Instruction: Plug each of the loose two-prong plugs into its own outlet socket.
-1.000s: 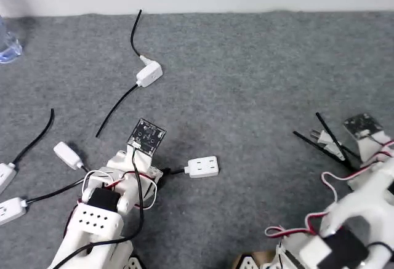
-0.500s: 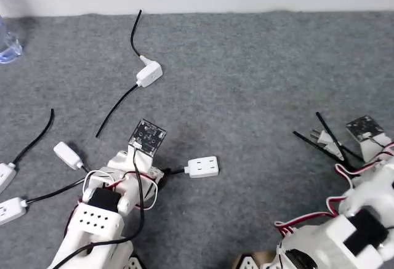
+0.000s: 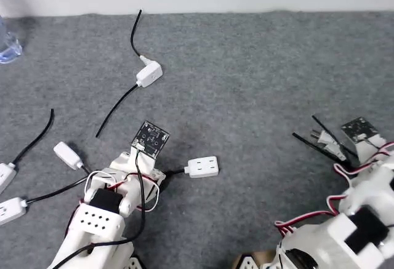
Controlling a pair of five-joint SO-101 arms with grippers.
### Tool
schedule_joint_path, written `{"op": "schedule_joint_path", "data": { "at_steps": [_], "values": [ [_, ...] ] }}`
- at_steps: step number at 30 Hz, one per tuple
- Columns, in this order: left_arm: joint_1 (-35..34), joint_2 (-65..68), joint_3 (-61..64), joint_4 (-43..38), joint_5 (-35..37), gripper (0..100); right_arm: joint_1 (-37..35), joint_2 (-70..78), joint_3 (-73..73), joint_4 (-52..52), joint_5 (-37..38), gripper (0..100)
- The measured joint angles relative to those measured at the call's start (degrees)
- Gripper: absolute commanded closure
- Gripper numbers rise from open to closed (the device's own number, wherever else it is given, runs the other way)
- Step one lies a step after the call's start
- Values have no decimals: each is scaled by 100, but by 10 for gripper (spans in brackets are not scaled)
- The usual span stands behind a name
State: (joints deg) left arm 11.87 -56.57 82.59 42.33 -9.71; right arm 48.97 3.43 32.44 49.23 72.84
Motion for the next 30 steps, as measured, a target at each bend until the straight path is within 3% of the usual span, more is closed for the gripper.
{"op": "schedule_joint_path", "data": {
  "at_steps": [4,10,18,24,30],
  "values": [
    [0,0,0,0,0,758,0,-9,0,9,0,827],
    [0,0,0,0,0,758,35,255,-105,-35,246,991],
    [0,0,0,0,0,758,35,123,-9,0,237,991],
    [0,0,0,0,0,758,-484,-1064,9,1125,-1301,991],
    [0,0,0,0,0,758,-2013,-2954,9,2629,-3446,991]
  ]
}}
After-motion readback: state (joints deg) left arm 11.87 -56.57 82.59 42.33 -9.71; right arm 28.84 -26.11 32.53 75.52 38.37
